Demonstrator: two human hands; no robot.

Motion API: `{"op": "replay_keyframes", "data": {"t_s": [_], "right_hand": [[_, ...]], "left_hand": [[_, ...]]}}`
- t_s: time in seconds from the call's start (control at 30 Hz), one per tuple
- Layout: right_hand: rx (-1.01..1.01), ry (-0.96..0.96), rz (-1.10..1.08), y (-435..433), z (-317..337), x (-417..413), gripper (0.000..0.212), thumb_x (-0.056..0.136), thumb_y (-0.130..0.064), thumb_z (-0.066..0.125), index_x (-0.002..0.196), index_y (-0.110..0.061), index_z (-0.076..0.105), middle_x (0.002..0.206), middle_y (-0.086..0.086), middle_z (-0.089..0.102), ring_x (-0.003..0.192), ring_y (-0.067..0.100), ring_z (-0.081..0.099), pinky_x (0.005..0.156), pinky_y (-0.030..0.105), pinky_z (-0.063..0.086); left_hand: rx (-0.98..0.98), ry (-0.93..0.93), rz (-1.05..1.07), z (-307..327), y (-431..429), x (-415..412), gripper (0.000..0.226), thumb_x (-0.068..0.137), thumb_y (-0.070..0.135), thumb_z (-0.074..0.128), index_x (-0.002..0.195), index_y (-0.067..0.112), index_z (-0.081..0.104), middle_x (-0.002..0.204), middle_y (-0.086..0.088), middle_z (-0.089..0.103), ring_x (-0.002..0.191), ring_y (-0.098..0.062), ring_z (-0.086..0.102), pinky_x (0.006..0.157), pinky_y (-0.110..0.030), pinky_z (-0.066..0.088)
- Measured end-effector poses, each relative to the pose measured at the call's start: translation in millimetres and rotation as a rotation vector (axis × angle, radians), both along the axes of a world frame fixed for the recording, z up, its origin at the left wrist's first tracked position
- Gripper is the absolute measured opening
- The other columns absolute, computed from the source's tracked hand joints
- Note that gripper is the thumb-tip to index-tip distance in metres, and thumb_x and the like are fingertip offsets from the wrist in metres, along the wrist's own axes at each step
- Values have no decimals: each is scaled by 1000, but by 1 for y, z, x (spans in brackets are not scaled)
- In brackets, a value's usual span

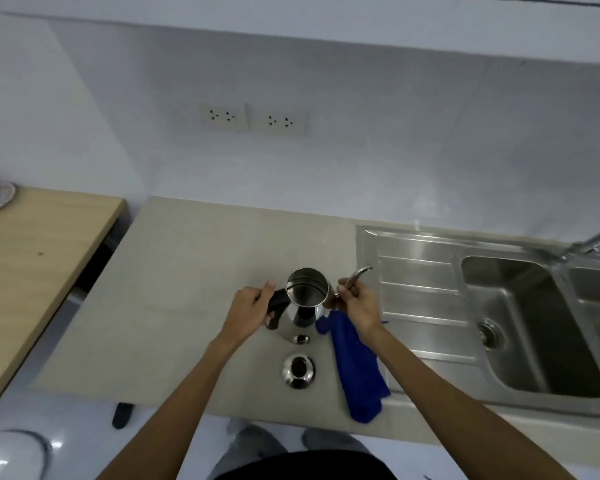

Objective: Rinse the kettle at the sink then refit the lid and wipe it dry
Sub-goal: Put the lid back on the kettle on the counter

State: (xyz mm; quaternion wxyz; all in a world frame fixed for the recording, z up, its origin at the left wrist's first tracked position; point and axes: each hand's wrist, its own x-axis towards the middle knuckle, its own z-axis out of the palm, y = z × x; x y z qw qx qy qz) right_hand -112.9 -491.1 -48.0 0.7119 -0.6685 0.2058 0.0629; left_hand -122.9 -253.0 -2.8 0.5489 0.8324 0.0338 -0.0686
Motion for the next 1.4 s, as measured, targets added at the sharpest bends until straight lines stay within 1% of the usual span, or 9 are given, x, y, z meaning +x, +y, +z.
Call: {"op": "replay_keyframes", "data": {"t_s": [0.13,0.27,0.4,0.57,0.7,1.03,1.2,1.3,1.4], "right_hand": [[-27,37,-4,44,-10,15,11,99,-7,56,105,-11,63,104,16,68,93,24,69,90,37,59],[-78,72,13,80,-24,36,14,98,-5,56,110,-9,63,99,11,66,93,22,65,89,39,59],[-129,87,17,106,-37,52,15,99,-4,53,109,-11,62,96,9,62,86,20,63,79,36,58],[-217,95,21,124,-51,69,18,97,-7,55,99,-23,64,94,5,63,85,21,62,86,48,57],[-270,84,30,135,-45,83,16,97,-6,54,107,-16,63,92,4,62,79,18,59,78,37,54],[-320,105,84,142,-44,97,17,96,-6,55,109,-12,64,85,2,61,76,18,59,68,32,51],[-240,177,121,131,-45,100,20,94,-9,62,113,-13,62,101,14,67,85,24,65,80,41,60],[-372,182,123,115,-38,79,33,91,-18,68,123,-14,60,107,11,71,90,26,68,89,42,59],[-532,143,165,97,-31,32,30,93,-24,66,121,-13,65,113,6,70,99,22,68,90,37,58]], "left_hand": [[-76,85,-58,-9,46,1,65,106,36,42,56,-1,63,41,0,55,35,-11,48,41,-20,38],[-82,153,-105,-19,80,6,68,107,36,40,67,-15,62,46,-1,57,37,-9,47,40,-16,35],[-88,185,-145,-25,102,9,60,108,31,40,66,-5,63,44,3,58,37,-5,47,39,-11,34],[-109,201,-172,-34,116,14,51,107,29,41,65,8,61,52,-1,58,42,-9,48,41,-10,34],[-145,242,-169,-39,122,16,50,107,28,43,71,-1,63,58,-6,59,48,-13,50,43,-10,35],[-162,254,-191,-41,129,17,46,107,26,44,82,-7,64,62,-2,62,54,-11,55,44,-15,40],[-151,246,-200,-37,128,18,40,107,25,44,79,4,63,64,-2,63,54,-11,56,45,-13,41],[-158,226,-202,-40,128,18,41,107,27,44,77,6,63,64,-2,63,54,-11,56,45,-14,41],[-146,210,-194,-45,128,17,43,107,27,44,73,9,63,64,-3,63,54,-11,56,46,-13,41]]}}
